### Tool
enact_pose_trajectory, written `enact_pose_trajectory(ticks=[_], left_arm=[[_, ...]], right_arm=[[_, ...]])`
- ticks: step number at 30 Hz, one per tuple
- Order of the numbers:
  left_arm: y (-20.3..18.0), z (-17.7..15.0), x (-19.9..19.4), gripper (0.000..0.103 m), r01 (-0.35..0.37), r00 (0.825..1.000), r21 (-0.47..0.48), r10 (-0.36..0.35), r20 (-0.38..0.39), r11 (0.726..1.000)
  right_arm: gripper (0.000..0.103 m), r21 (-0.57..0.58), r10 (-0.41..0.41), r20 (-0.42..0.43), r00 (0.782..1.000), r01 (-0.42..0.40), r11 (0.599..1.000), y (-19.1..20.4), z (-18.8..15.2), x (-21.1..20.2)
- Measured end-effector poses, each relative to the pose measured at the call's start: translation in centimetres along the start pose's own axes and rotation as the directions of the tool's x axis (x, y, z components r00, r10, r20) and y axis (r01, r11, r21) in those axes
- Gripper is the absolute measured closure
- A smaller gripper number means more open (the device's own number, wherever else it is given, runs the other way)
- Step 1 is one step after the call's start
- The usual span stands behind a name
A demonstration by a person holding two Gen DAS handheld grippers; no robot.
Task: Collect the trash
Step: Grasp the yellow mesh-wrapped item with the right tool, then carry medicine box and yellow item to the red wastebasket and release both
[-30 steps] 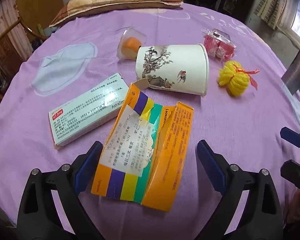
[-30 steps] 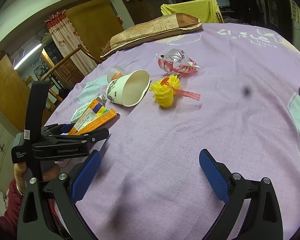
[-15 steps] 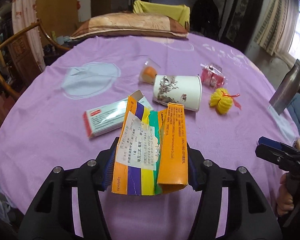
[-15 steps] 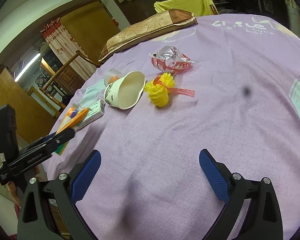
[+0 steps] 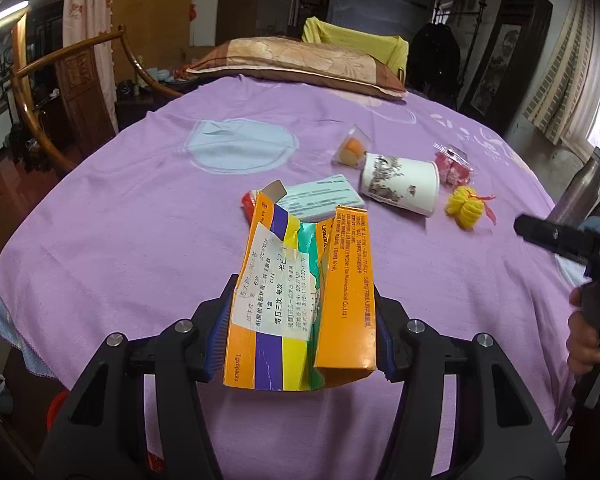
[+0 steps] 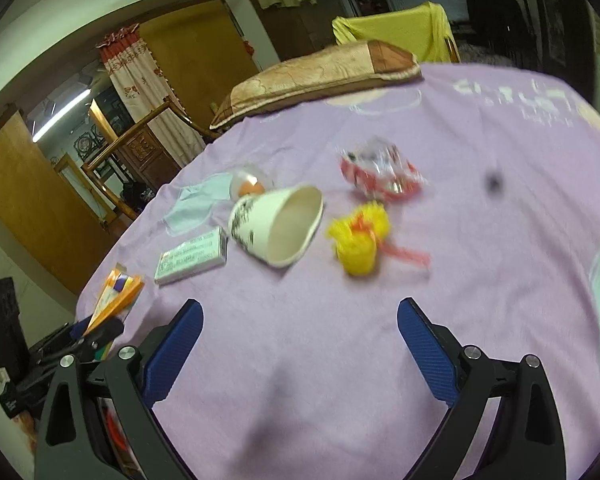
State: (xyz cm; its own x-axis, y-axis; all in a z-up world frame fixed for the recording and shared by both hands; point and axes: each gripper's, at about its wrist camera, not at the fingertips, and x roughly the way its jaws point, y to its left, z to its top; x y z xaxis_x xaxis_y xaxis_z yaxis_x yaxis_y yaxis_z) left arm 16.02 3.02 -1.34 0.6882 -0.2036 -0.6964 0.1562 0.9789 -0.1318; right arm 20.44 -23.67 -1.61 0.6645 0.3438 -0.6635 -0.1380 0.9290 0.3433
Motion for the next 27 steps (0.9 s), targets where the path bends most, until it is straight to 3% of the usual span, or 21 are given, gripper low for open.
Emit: enact_pose_trajectory(ticks=[5,8,9,12,14,18,27], left_arm=[[1.6,-0.3,0.4,0.046,0.006,1.000,-0.027,-0.006,-0.004,1.000],[2.4,-0.4,0.6,0.046,0.003,1.000,-0.045,-0.003,-0.007,0.999],[2.6,-0.4,0.6,0.046,0.000,1.000,-0.051,0.000,-0.007,0.999],[3.2,-0.4,0.3,0.046,-0.009,1.000,-0.066,0.009,-0.002,0.998],[3.4,-0.5,-0.3,0.046,-0.017,1.000,-0.075,0.017,0.005,0.997],[3.7,-0.6,-1.8,0.046,-0.033,0.999,-0.093,0.035,0.022,0.995],[4.9,-2.2,-7.6,0.046,-0.108,0.989,-0.137,0.121,0.087,0.985]], right_arm=[[0.009,0.016,-0.098,-0.018,0.995,0.099,0.995,-0.9,2.6,2.6],[0.022,0.032,-0.131,-0.050,0.990,0.132,0.991,-1.8,3.2,4.9],[0.030,0.032,-0.132,-0.071,0.989,0.134,0.990,-2.2,3.1,5.7],[0.076,0.037,-0.121,-0.120,0.985,0.126,0.991,-3.0,2.9,7.3],[0.077,0.082,-0.087,-0.060,0.994,0.092,0.992,-3.3,2.8,5.5],[0.077,0.052,-0.016,0.080,0.997,0.012,0.999,-1.5,3.0,0.7],[0.076,-0.099,0.141,0.136,0.981,-0.128,0.987,4.6,0.5,-4.0]])
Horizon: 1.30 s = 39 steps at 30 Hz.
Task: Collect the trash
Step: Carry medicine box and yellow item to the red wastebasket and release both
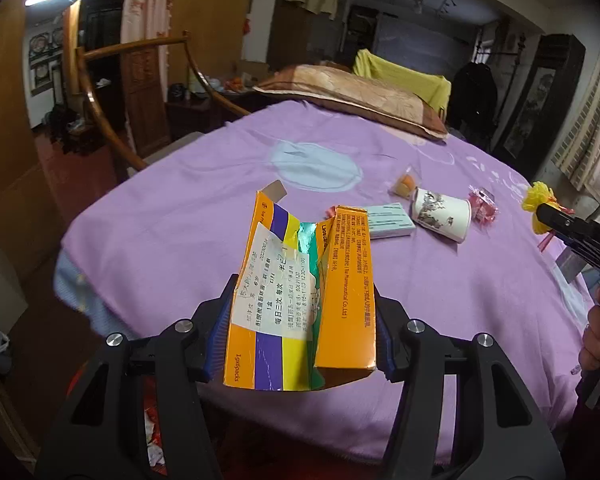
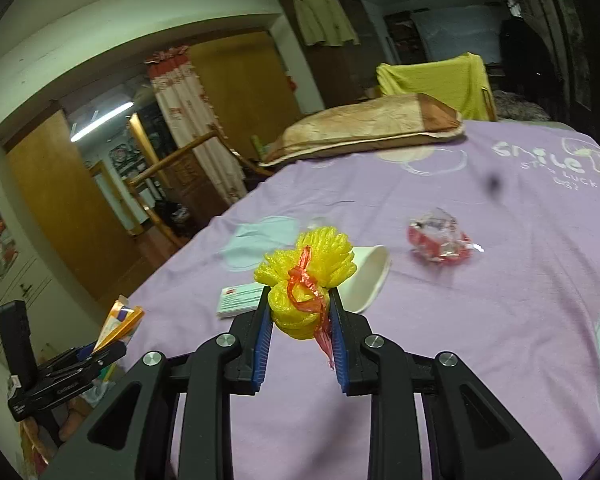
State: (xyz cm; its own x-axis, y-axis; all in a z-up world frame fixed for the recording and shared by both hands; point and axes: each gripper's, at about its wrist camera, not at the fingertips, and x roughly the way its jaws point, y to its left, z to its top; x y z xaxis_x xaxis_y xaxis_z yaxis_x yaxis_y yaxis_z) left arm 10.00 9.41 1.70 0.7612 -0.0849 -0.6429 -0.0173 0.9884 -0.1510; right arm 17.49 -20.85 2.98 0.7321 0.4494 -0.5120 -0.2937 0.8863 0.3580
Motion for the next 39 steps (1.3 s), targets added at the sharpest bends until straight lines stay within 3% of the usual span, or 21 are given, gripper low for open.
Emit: enact_pose_trajectory(ticks=[7,12,19,21,23,27,34,39], left_arm=[[4.4,-3.2,-4.4,0.046,-0.075,0.997,-0.097,0.078,0.028,0.992],[9.1,-6.3,-6.6,0.046,-0.137,0.990,-0.197,0.143,0.016,0.971],[15.1,-9.1,-6.4,0.044,-0.183,0.983,-0.288,0.179,-0.041,0.940],[16.1,-9.6,-5.5,0.036,-0.196,0.980,-0.295,0.180,-0.079,0.935],[17.3,-10.3,-4.9,0.015,-0.236,0.971,-0.310,0.212,-0.107,0.921],[18.8,-10.9,-4.8,0.014,-0.308,0.951,-0.324,0.287,-0.112,0.894],[20.9,-11.0,-6.2,0.009,-0.430,0.896,-0.367,0.439,-0.066,0.825],[22.6,-11.4,-6.2,0.008,-0.446,0.885,-0.405,0.462,-0.062,0.798]], right_arm=[[0.076,-0.077,0.093,-0.006,0.996,-0.093,0.993,5.0,-1.6,-2.1],[0.076,-0.125,0.136,-0.047,0.990,-0.141,0.982,8.7,-3.0,-2.2],[0.076,-0.179,0.160,-0.113,0.981,-0.179,0.968,13.9,-4.7,-0.9],[0.076,-0.191,0.163,-0.138,0.977,-0.188,0.963,15.1,-5.1,0.1],[0.076,-0.207,0.164,-0.166,0.972,-0.197,0.958,16.5,-5.6,1.0],[0.076,-0.241,0.165,-0.224,0.961,-0.218,0.946,19.1,-6.7,2.8],[0.076,-0.287,0.176,-0.321,0.931,-0.272,0.919,23.7,-9.3,5.3],[0.076,-0.324,0.175,-0.406,0.897,-0.321,0.890,27.1,-12.0,7.1]])
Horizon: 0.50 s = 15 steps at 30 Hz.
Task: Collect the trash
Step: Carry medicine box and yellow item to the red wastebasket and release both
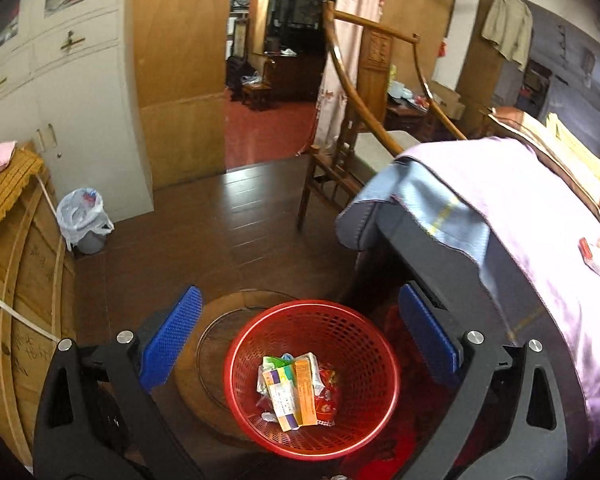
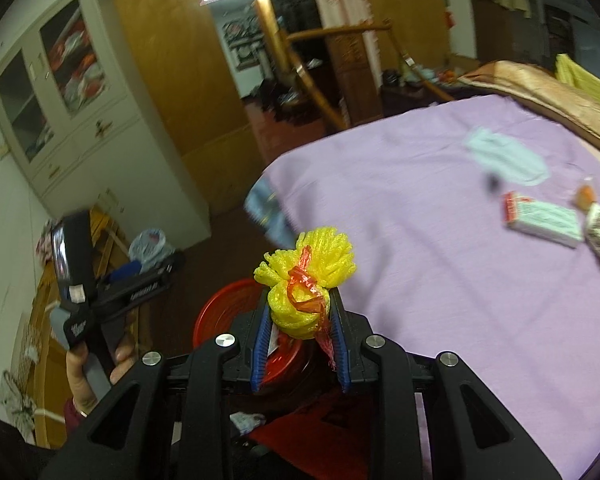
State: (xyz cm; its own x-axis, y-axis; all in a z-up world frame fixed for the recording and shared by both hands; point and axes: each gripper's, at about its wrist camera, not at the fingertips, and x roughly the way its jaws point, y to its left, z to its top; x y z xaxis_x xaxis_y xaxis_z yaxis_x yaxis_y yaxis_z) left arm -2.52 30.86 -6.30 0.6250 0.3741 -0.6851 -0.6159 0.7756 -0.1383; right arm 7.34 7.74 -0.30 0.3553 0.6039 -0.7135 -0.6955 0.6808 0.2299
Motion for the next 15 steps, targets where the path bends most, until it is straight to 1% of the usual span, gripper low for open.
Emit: enact_pose_trajectory(ticks=[3,5,7,9,15], left_arm=[[1.6,0.0,0.5,0.008,-0.004,1.000,-0.033,0.004,-0.003,0.999],[2.5,-0.1,0.8,0.008,-0.033,0.999,-0.044,0.033,0.002,0.999],[3.3,-0.2,1.2,0.008,-0.076,0.997,-0.046,0.077,0.005,0.996],[4.0,-0.3,1.5,0.008,-0.095,0.996,-0.056,0.095,-0.002,0.994],[6.5,-0.5,2.9,0.008,-0.085,0.996,-0.134,0.079,-0.047,0.987]], right_arm=[[0.075,-0.024,0.024,-0.054,0.998,-0.025,0.999,1.7,-0.1,2.1],[0.075,-0.041,0.033,-0.087,0.996,-0.036,0.998,2.8,-0.2,3.4],[0.075,-0.056,0.041,-0.118,0.992,-0.048,0.997,3.9,-0.3,4.7],[0.075,-0.072,0.051,-0.152,0.987,-0.062,0.995,4.9,-0.3,6.3],[0.074,-0.102,0.069,-0.251,0.966,-0.097,0.990,7.4,-0.1,11.1]])
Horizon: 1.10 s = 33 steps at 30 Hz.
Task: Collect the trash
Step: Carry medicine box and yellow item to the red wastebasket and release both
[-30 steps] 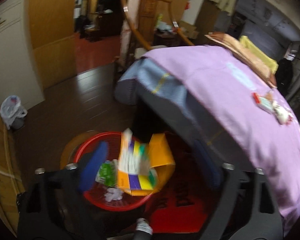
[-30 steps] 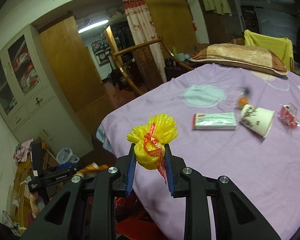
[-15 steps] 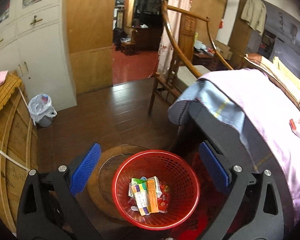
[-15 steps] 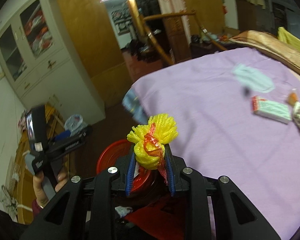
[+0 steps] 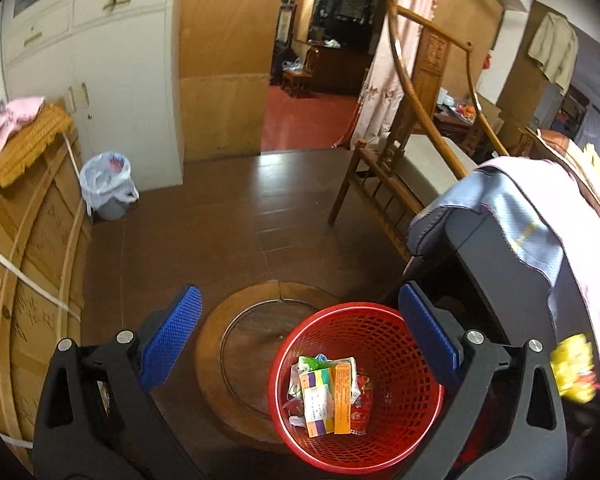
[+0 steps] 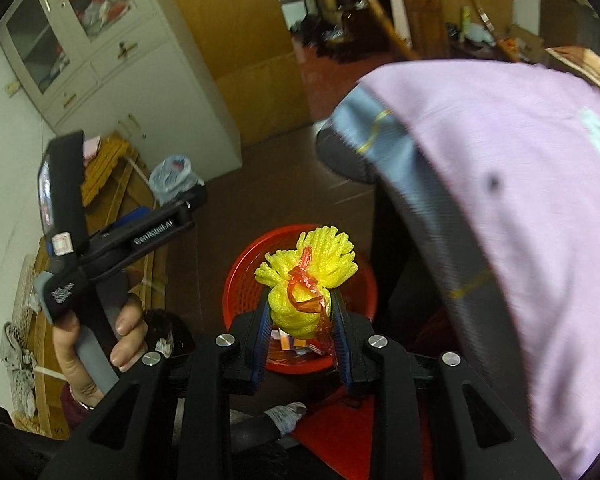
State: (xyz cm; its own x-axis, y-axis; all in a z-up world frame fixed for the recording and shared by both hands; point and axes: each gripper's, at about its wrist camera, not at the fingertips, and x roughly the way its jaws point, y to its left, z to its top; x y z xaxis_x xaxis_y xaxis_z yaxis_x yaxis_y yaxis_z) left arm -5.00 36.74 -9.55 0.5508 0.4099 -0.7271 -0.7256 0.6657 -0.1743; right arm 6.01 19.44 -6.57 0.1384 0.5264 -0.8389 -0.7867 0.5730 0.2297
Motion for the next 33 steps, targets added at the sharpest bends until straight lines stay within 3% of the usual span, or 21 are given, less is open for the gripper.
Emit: enact_pose_trajectory(ticks=[2,6,14,25,33], left_arm=[[0.7,0.1,0.4,0.008,-0.004,1.000,-0.021,0.004,-0.012,1.000],[1.9,0.2,0.8,0.008,-0.005,1.000,-0.059,0.003,-0.027,0.998],[2.5,0.2,0.9,0.008,0.001,0.999,-0.077,-0.004,-0.036,0.997],[0.2,0.1,-1.1,0.008,0.052,0.999,-0.024,-0.052,0.002,0.998],[-4.1,-0.2,-5.0,0.008,0.126,0.990,0.100,-0.131,0.051,0.987]], right_arm=[[0.070,-0.015,0.000,-0.028,1.000,0.000,1.000,0.5,0.5,1.5],[0.053,-0.037,-0.021,-0.069,0.997,0.018,0.999,1.3,1.2,4.0],[0.051,-0.027,-0.025,-0.071,0.997,0.023,0.999,1.3,1.7,4.5],[0.046,0.016,-0.059,0.051,0.997,0.058,0.998,-0.4,0.5,-1.1],[0.038,0.050,-0.121,0.183,0.976,0.114,0.992,-2.0,-1.6,-7.8]])
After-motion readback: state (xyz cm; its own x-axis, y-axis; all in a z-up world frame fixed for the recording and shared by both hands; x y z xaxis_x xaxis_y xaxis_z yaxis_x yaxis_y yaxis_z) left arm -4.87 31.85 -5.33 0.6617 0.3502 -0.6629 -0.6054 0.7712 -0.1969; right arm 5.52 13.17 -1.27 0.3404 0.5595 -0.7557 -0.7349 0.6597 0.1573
